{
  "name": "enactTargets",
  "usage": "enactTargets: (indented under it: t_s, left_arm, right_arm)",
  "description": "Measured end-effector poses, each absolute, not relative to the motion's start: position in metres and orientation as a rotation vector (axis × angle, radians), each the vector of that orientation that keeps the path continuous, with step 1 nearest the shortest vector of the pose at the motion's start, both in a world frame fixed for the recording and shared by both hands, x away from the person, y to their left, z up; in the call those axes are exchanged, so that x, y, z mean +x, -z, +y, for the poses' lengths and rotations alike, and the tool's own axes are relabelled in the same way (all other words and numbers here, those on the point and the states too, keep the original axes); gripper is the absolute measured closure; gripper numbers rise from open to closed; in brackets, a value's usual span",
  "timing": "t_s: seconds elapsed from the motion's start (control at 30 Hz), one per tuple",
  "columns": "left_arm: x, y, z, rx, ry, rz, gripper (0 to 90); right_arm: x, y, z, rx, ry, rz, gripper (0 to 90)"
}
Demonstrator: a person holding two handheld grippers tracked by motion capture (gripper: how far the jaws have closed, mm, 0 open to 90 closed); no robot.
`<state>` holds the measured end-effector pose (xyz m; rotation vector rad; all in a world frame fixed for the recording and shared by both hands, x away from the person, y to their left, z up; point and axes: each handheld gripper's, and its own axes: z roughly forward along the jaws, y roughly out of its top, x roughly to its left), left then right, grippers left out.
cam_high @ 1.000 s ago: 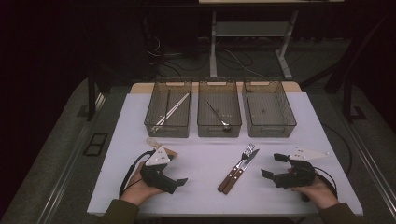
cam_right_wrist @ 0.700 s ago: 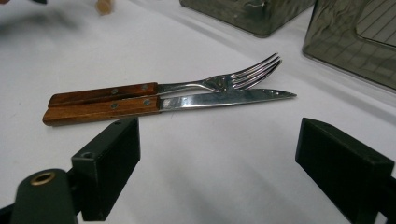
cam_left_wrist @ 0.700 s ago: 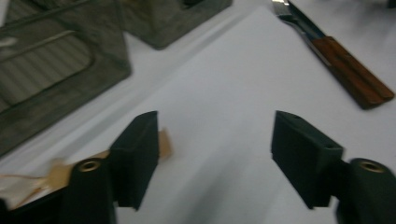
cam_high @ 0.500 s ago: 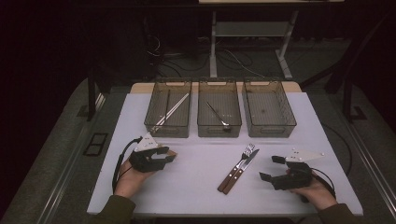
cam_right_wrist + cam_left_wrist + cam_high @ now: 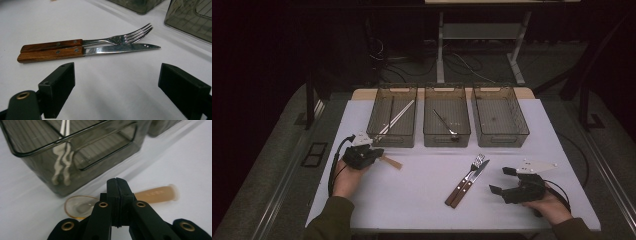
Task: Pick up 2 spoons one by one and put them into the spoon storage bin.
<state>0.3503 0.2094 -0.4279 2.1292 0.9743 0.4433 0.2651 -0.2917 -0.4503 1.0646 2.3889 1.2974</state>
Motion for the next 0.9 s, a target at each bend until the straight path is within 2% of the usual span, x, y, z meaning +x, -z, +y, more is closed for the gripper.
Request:
enactTargets:
  t_s: [0.43,0.9]
  left_arm:
    - [0.369,0.441,0.203,2.211,-0.45,1.005,88.7]
    - [0.362,0.438,0.208,2.288,-0.399,1.042,89.0]
  right_arm:
    - [0.266,0.452,-0.291,1.056,-1.277,2.407,13.6]
    - [0.265,0.452,-0.291,1.053,-1.272,2.411,13.6]
